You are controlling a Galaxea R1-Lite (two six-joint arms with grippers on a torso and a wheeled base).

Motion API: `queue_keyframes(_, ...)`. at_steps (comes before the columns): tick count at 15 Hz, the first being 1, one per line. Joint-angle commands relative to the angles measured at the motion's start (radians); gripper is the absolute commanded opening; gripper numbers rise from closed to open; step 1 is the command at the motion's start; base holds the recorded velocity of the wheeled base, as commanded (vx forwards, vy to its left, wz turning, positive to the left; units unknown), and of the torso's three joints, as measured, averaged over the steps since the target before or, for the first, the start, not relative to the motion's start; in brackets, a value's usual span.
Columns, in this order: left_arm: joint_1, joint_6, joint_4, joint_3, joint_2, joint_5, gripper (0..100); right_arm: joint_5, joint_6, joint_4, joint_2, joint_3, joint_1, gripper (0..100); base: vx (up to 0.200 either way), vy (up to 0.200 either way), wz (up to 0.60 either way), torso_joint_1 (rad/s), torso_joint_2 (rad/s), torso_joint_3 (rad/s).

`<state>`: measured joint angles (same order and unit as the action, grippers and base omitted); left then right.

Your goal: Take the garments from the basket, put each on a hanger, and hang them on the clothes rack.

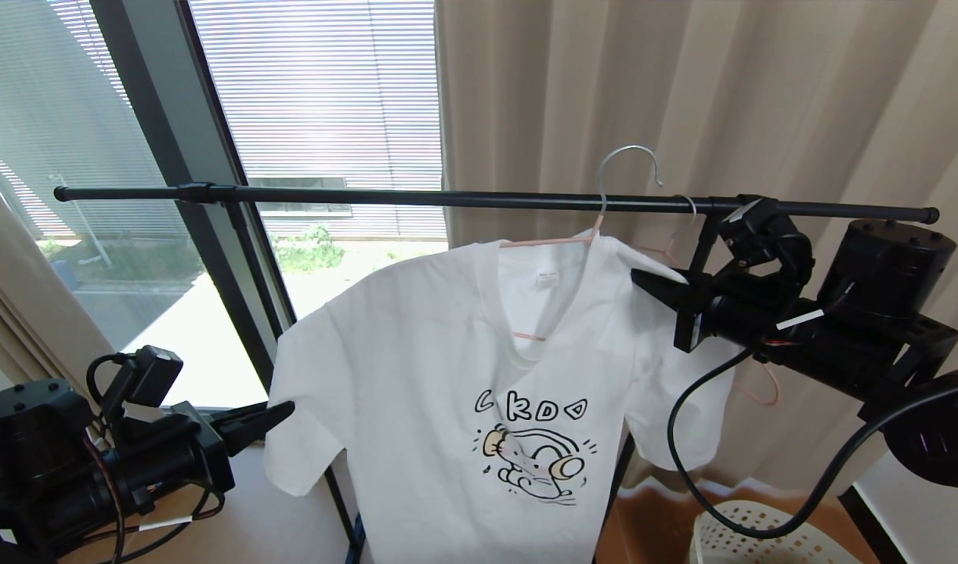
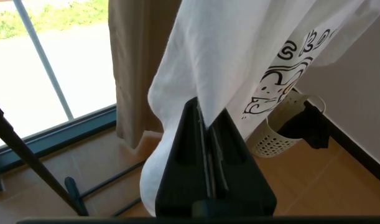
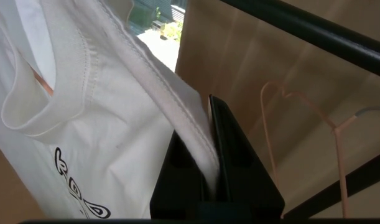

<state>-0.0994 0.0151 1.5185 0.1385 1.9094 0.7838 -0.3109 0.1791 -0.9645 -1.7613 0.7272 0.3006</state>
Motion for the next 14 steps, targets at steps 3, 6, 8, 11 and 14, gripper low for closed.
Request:
queue_keyframes(3,0.000,0.000,0.002,0.001,-0.003,0.000,100,-0.001,0.000,0.000,0.000,0.000,0.000,0,0.000,0.000,0.00,0.000,0.00,0.000)
queue_keyframes(6,0.001,0.000,0.043,-0.014,0.008,0.000,100,-0.001,0.000,0.000,-0.004,-0.002,0.002,0,0.000,0.000,0.00,0.000,0.00,0.000)
queue_keyframes(8,0.001,-0.001,0.052,-0.019,0.013,0.002,100,-0.001,0.000,0.000,-0.006,-0.003,0.002,0,0.000,0.000,0.00,0.000,0.00,0.000)
queue_keyframes(11,0.006,-0.003,0.052,-0.028,0.014,0.000,100,-0.001,0.000,0.003,-0.010,-0.009,0.005,0,0.000,0.000,0.00,0.000,0.00,0.000)
queue_keyframes(14,0.007,-0.007,0.052,-0.048,0.011,0.000,100,0.001,0.010,0.004,-0.029,-0.011,0.012,0,0.000,0.000,0.00,0.000,0.00,0.000)
